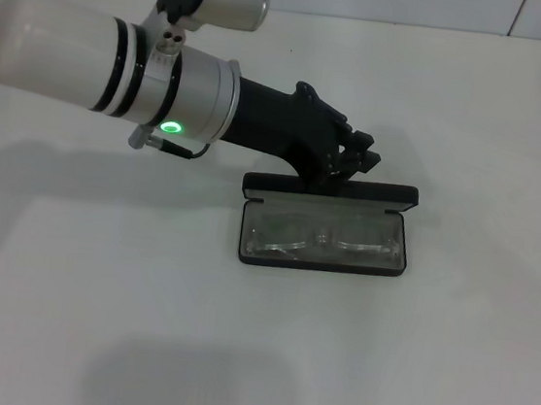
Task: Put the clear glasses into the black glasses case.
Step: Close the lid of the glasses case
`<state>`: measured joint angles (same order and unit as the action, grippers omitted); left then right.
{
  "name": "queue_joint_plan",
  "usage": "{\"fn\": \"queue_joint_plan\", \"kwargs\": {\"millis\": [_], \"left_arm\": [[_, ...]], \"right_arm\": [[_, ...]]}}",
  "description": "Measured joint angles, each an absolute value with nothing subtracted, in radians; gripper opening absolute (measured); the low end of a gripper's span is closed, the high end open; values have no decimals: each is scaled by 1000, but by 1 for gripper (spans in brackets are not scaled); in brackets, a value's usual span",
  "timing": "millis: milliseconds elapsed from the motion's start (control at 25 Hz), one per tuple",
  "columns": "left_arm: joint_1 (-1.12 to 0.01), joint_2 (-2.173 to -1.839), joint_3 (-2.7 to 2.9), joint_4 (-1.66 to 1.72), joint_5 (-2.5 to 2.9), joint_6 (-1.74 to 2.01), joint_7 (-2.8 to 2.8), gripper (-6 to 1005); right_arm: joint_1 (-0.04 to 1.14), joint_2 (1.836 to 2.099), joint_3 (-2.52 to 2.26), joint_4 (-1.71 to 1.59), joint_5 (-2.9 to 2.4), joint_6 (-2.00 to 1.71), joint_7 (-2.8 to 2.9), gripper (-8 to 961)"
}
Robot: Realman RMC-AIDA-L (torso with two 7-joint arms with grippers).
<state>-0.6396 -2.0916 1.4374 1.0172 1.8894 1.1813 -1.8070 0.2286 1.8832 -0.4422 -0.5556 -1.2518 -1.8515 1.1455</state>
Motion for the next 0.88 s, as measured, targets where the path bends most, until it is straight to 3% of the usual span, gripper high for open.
{"fn": "queue_joint_plan", "kwargs": {"millis": [200,880], "left_arm": [[-677,-2092,1437,934,1860,1165,-1765,172],[-721,-2091,1437,778,1810,1103,-1668,176]], "right_arm": [[230,1883,-442,-553,-1254,-1848,1142,25],[250,1884,-450,-544,-1261,-1824,1129,27]]}}
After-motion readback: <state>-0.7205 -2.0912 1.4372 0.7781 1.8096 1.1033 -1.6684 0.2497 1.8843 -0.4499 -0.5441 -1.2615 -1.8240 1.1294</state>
